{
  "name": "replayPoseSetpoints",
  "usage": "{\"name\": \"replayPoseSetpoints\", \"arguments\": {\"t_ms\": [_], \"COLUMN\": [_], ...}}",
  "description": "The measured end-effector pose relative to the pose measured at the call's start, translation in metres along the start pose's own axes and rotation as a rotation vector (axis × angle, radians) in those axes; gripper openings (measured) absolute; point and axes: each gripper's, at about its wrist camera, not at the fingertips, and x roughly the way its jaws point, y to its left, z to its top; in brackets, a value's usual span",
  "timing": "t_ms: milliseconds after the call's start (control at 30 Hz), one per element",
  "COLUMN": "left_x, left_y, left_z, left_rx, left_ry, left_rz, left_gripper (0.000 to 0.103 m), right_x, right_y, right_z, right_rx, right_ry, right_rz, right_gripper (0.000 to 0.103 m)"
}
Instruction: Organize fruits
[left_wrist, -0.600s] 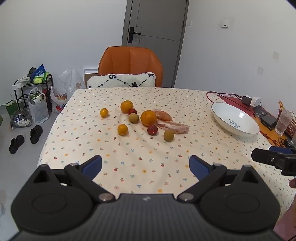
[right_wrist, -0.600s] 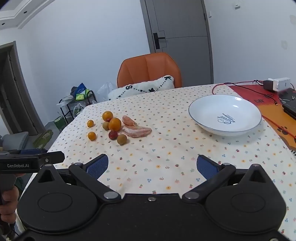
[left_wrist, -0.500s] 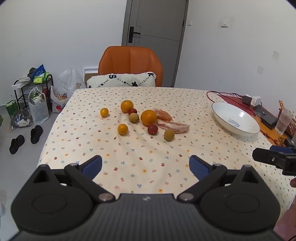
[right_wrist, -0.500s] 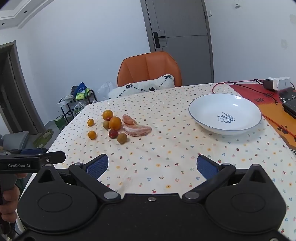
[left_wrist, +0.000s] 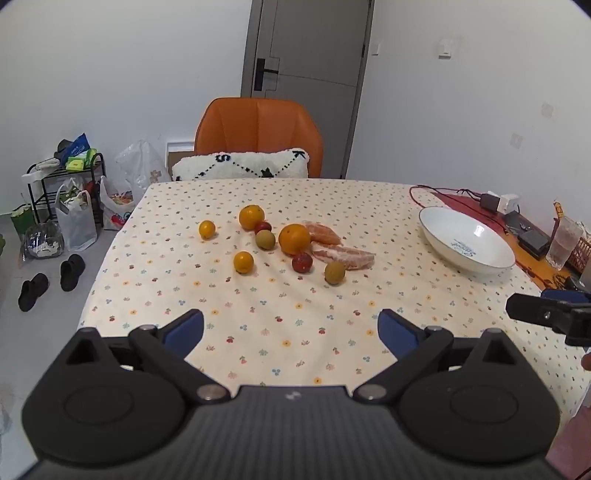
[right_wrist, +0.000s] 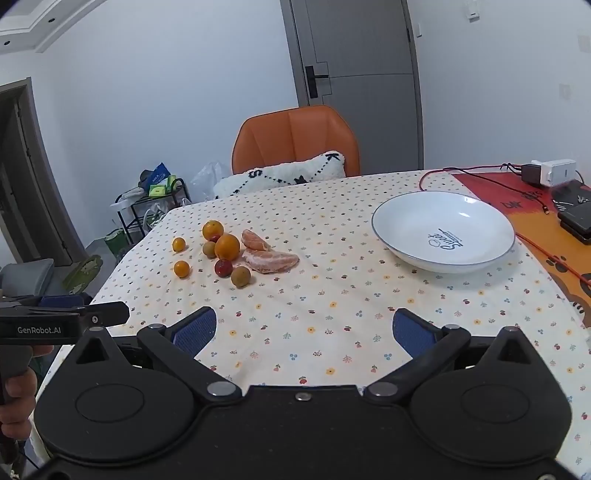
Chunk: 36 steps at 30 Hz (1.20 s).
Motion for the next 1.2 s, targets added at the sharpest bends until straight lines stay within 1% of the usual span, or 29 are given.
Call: {"name": "replayPoseSetpoints", "arguments": {"t_ms": [267,1200], "left_x": [-0.0005,-0.0033], "left_y": [-0.0011,-0.0023], "left_z": [0.0019,0.0019], "left_rx": [-0.003,0.000], "left_ry": [0.005,0.001], "left_rz": [0.009,0.005], "left_gripper": [0.100,0.100], "right_x": [-0.0005,-0.0060], "right_y": [-0.0007,-0.0022], "right_z": [-0.0011,-0.0008], "right_rx": [-0.001,0.004], "right_ry": [0.005,0.001], "right_rz": [-0.005,-0.020], "right_gripper": [0.103,0.103]}}
